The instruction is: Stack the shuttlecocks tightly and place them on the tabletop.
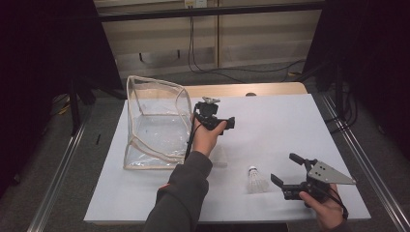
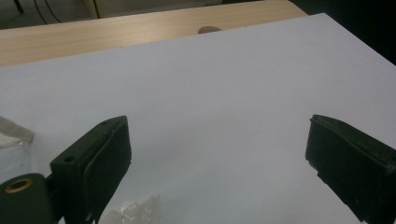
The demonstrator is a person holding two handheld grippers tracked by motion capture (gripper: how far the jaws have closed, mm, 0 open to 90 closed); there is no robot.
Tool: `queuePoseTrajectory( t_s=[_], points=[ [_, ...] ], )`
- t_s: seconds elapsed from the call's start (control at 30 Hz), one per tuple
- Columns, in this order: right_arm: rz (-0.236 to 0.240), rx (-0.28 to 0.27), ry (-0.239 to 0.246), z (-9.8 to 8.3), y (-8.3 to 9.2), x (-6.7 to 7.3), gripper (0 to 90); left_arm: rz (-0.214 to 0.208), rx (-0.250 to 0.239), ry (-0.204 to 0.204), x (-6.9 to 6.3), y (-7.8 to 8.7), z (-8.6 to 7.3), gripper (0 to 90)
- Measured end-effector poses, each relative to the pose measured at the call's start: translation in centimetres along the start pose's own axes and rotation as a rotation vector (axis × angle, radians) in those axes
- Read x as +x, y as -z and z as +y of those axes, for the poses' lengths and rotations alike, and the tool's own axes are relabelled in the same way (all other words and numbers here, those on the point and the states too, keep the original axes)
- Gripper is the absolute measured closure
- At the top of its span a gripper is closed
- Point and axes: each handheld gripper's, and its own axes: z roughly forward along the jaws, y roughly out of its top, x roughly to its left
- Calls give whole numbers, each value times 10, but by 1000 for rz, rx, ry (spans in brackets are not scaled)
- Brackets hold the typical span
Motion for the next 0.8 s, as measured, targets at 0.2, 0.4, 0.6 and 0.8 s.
queuePoseTrajectory(
  t_s=[0.2, 0.4, 0.6, 0.8],
  points=[
    [4, -4, -1, 0, 0, 0, 28, 33, 12, -4, 1, -2, -1, 86],
    [4, -3, 0, 0, 0, 0, 27, 69, 41, -1, 4, -4, -3, 94],
    [4, -4, 1, 0, 0, 0, 27, 62, 61, 8, 3, -5, -4, 117],
    [5, -4, 1, 0, 0, 0, 27, 81, 79, 0, 4, -4, -4, 211]
  ],
)
